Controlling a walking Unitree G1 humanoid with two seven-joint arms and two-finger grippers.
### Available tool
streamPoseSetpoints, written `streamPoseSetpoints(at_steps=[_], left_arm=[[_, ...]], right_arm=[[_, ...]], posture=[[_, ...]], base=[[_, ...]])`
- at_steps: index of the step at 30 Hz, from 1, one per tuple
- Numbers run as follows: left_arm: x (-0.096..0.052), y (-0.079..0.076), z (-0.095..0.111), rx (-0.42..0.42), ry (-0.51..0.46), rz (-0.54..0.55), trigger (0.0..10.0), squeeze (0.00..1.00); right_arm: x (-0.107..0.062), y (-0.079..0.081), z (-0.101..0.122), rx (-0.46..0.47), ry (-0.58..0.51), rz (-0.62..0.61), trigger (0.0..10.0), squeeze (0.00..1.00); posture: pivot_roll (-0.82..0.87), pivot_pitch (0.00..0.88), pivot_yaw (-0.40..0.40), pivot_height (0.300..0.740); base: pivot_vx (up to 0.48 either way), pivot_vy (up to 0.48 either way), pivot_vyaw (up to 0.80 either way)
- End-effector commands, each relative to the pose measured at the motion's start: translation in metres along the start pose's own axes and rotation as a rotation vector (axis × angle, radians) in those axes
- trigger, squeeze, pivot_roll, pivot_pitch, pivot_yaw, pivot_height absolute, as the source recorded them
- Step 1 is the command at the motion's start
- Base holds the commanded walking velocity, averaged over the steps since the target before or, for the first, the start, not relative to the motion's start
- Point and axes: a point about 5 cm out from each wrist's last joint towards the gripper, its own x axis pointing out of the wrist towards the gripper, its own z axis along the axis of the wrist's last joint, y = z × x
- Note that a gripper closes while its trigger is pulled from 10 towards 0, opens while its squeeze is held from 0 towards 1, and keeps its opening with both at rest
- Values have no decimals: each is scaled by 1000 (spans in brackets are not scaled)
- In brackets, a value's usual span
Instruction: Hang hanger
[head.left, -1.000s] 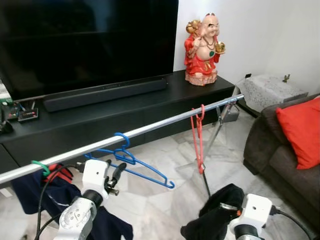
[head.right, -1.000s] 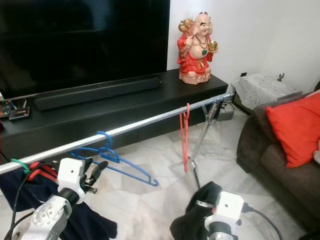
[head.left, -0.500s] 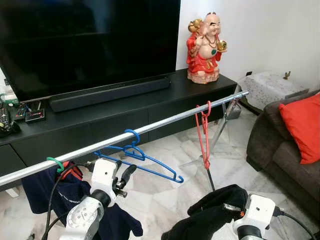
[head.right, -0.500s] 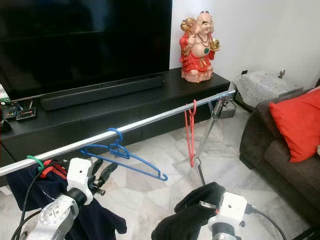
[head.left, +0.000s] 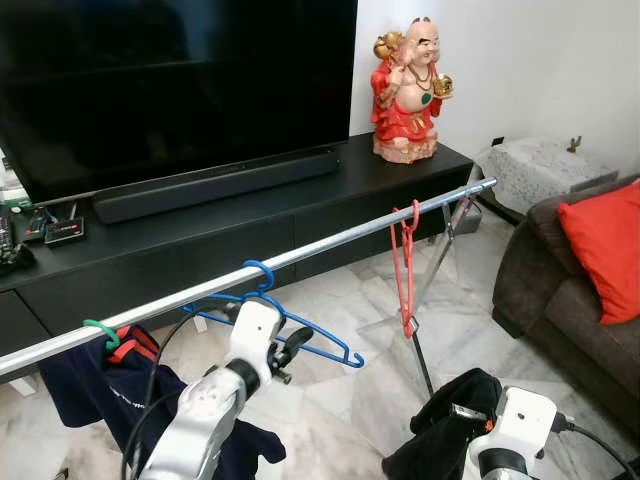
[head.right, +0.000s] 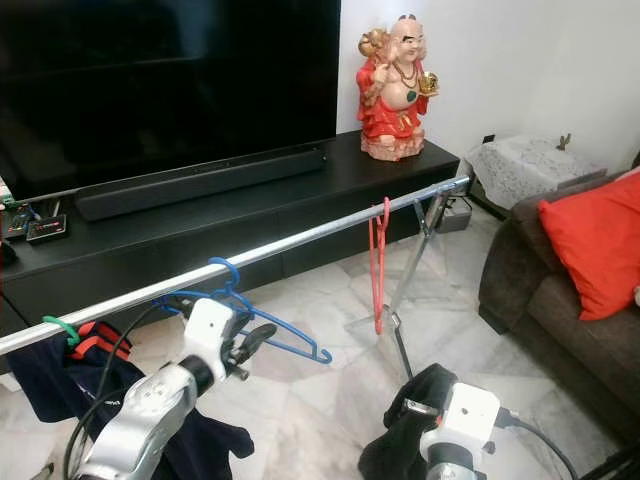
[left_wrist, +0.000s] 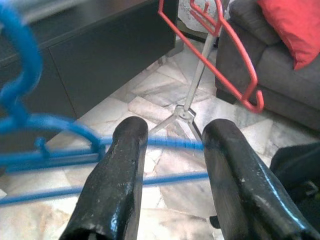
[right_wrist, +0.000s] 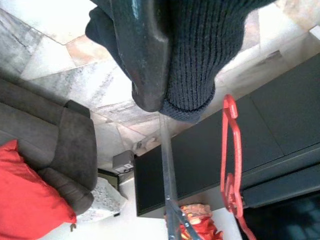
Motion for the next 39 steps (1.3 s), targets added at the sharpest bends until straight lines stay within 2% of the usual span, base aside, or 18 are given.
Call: streamPoseSetpoints(at_steps=[1,3,5,9,11,16,20,26,29,32,33,39], left_arm=[[6,4,-2,-37,43,36,10000,0],[12,4,-2,-33,75,59,10000,0],[27,2,-2,-65,136,111,10000,0],[36,0,-1,-88,176,159,10000,0],[43,-1,-1,-88,217,217,10000,0],[46,9,0,-121,248,399,10000,0],[47,13,0,-118,260,448,10000,0],[38,26,1,-124,262,512,10000,0],[36,28,3,-125,258,512,10000,0],[27,25,5,-118,269,423,10000,0],[21,22,8,-91,278,342,10000,0],[4,14,12,-40,308,174,10000,0]], right_arm=[[1,-1,5,12,-31,-17,10000,0],[1,-2,4,12,-29,-19,10000,0],[0,-1,3,13,-28,-26,10000,0],[-1,-2,3,17,-31,-38,10000,0],[-2,-4,3,16,-33,-45,10000,0],[-4,-7,4,16,-35,-58,10000,0],[-4,-7,3,14,-33,-58,10000,0],[-2,-5,4,15,-37,-55,10000,0],[-2,-5,4,15,-37,-54,10000,0],[-2,-4,4,16,-36,-50,10000,0],[-1,-4,3,17,-35,-48,10000,0],[-1,-1,2,17,-30,-40,10000,0]], posture=[[70,0,48,740],[71,0,50,740],[56,0,63,740],[51,0,66,740],[40,0,73,740],[32,1,76,740],[33,0,76,740],[42,0,75,740],[42,0,75,740],[49,0,74,740],[49,0,74,740],[67,0,77,740]], base=[[0,0,0],[0,0,0],[0,0,0],[0,0,0],[0,0,0],[0,0,0],[0,0,0],[0,0,0],[0,0,0],[0,0,0],[0,0,0],[0,0,0]])
